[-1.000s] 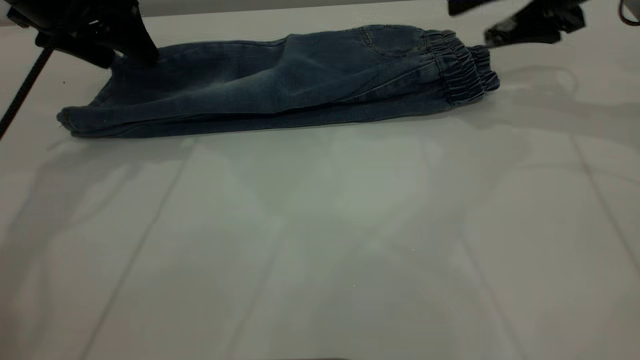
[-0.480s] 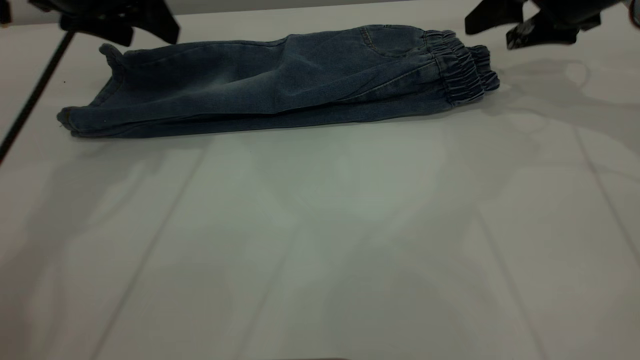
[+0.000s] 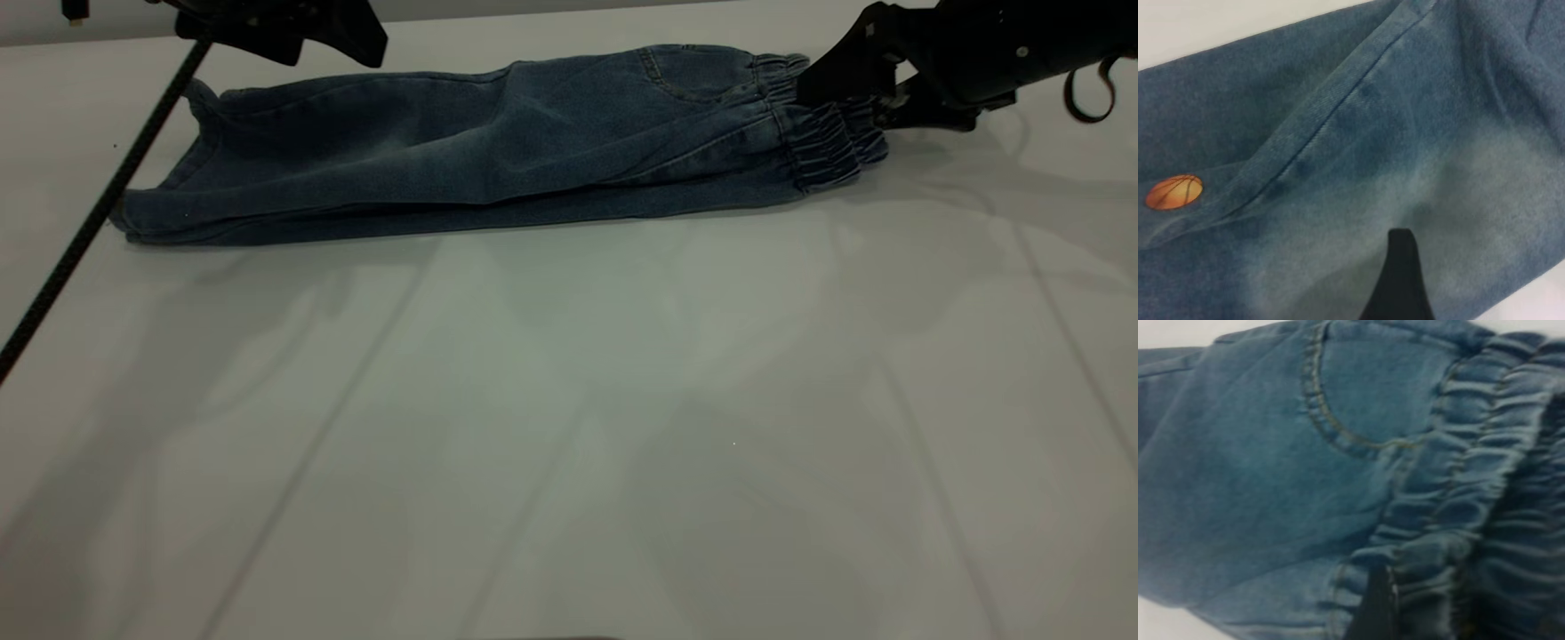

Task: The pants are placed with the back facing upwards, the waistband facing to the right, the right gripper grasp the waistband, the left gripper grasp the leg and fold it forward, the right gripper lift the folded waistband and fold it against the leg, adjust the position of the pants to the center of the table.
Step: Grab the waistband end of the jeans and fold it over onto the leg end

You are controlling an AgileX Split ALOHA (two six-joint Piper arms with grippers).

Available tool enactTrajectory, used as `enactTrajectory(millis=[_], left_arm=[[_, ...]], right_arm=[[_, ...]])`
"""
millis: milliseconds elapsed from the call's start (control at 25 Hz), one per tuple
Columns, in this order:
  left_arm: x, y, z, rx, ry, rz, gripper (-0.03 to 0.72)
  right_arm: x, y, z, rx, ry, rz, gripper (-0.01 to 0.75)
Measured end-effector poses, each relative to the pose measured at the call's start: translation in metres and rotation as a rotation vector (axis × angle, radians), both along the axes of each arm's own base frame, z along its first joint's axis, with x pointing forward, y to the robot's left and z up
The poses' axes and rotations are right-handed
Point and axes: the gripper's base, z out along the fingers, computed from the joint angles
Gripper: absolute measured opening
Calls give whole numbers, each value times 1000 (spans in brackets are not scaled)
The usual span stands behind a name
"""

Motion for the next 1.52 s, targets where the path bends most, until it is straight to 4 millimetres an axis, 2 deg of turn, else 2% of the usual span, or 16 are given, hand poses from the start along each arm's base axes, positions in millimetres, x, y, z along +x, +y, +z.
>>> enactTrajectory(millis=[80, 360, 640, 720, 800, 880, 1040, 1120, 1240, 1320, 1400, 1520], left_arm=[[1, -5, -9, 2, 6, 3, 547], [5, -25, -62, 48, 52, -7, 547], [19, -47, -96, 58, 79, -47, 547], [25, -50, -96, 54, 70, -54, 547], [28, -55, -97, 49, 68, -64, 547], [30, -58, -97, 48, 64, -71, 547], [29, -61, -97, 51, 61, -78, 547], [29, -61, -97, 51, 61, -79, 547], [29, -61, -97, 50, 63, -81, 547], [29, -63, -93, 41, 73, -93, 547], [28, -65, -84, 26, 84, -110, 547], [31, -69, -56, 1, 52, -136, 547]], right_arm=[[0, 4, -2, 20, 0, 18, 584], [-3, 27, -8, 32, 9, 75, 584], [-5, 47, -13, 28, 15, 115, 580], [-6, 49, -14, 33, 24, 113, 556], [-7, 51, -15, 40, 37, 109, 496], [-7, 54, -16, 42, 44, 112, 400], [-12, 64, -21, 50, 62, 154, 129], [-14, 68, -20, 63, 67, 181, 53], [-16, 64, -17, 55, 88, 198, 38], [-15, 53, -7, 38, 104, 195, 38], [-13, 38, 9, 25, 107, 179, 38], [-9, 10, 42, 16, 89, 131, 38]])
